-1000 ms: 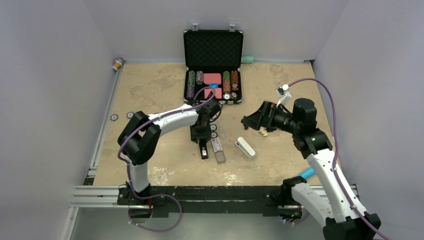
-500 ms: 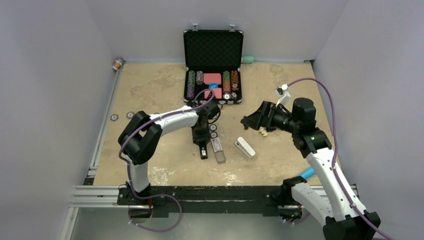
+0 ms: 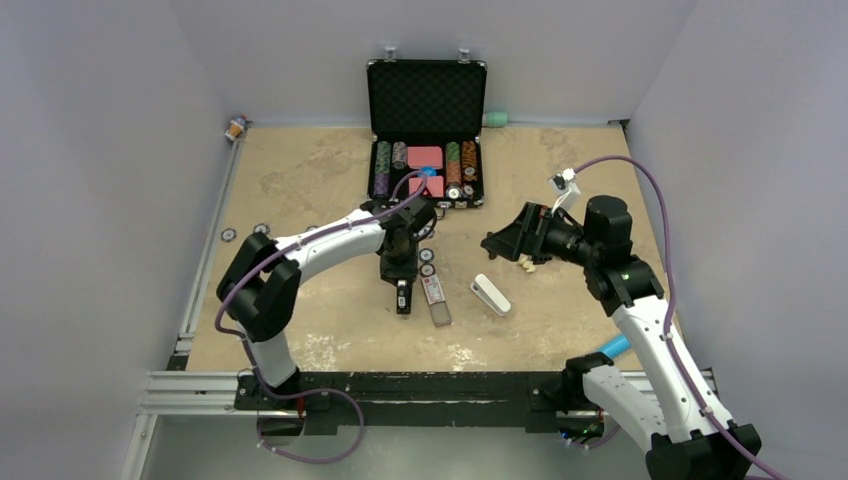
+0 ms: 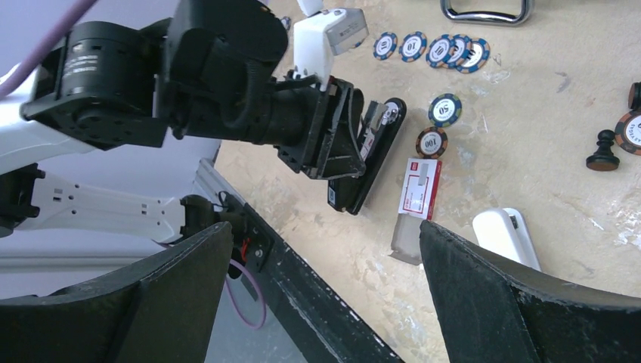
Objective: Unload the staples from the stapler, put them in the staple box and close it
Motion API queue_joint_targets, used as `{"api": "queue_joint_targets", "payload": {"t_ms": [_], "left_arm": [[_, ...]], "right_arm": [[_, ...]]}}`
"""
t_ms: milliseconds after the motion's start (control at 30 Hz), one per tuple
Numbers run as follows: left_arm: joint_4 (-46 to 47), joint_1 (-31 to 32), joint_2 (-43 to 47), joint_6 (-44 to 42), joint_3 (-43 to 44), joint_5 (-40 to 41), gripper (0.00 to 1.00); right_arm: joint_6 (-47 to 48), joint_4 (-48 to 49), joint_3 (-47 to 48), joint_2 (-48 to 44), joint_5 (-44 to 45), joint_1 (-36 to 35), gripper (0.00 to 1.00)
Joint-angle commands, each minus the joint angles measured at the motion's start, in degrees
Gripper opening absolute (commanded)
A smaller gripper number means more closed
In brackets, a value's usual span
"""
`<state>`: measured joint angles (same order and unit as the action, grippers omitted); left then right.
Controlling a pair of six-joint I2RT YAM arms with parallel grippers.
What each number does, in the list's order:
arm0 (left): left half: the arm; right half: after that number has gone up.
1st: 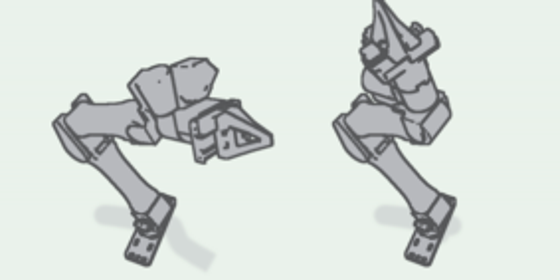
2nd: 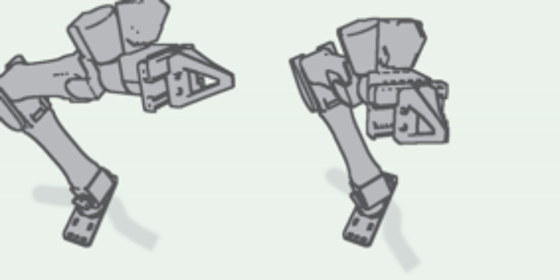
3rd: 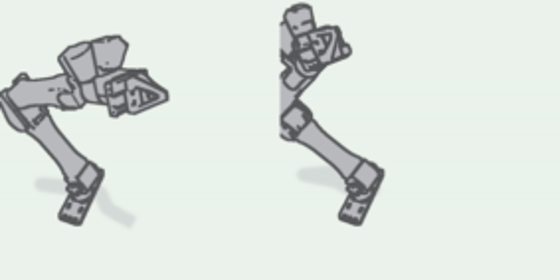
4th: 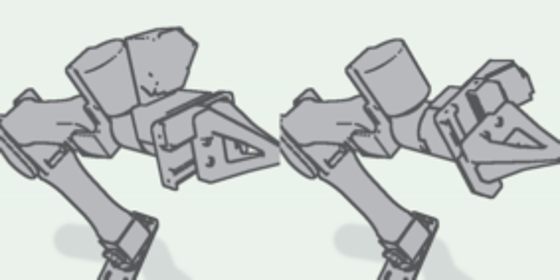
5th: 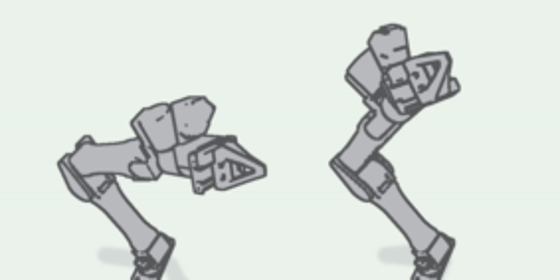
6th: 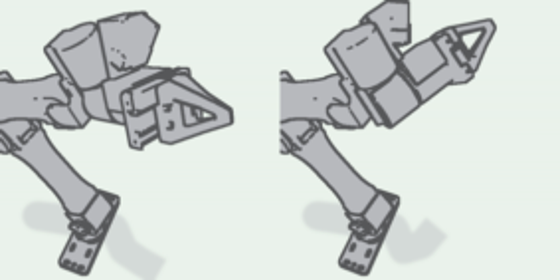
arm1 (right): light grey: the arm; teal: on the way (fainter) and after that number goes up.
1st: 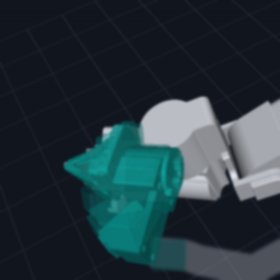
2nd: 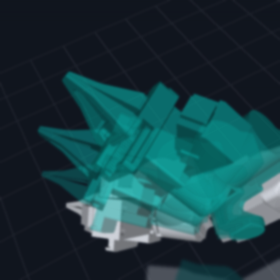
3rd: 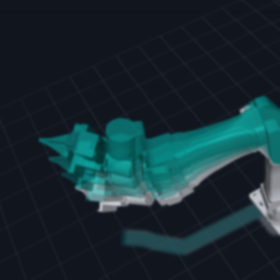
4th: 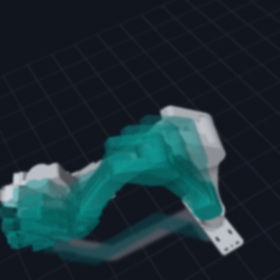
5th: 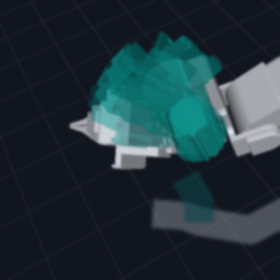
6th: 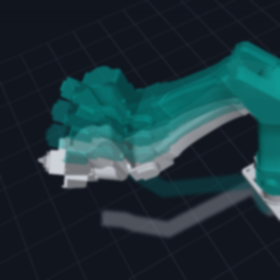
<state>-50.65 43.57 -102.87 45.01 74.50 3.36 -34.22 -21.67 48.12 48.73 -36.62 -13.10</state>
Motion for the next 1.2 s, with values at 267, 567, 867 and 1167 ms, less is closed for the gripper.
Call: {"api": "queue_joint_targets", "payload": {"t_ms": [267, 567, 867, 1167], "left_arm": [[1.4, 0.0, 7.4, -8.6, 0.0, -5.6, 0.00], [-0.1, -0.3, 13.3, -13.3, 3.9, -8.0, 0.00], [-4.0, -0.5, 17.6, -16.5, 11.0, -10.8, 0.00], [-8.1, -0.9, 18.2, -18.3, 24.0, -17.3, 0.00]], "right_arm": [[1.5, 2.0, 0.0, -0.2, -2.1, 0.2, 0.98], [2.0, 2.2, 0.0, -0.3, -3.8, 0.1, 0.96], [3.2, 3.1, 1.5, 1.4, -9.7, 0.2, 0.99], [-1.7, 10.3, 5.9, -0.5, -10.7, 0.2, 0.99]]}}
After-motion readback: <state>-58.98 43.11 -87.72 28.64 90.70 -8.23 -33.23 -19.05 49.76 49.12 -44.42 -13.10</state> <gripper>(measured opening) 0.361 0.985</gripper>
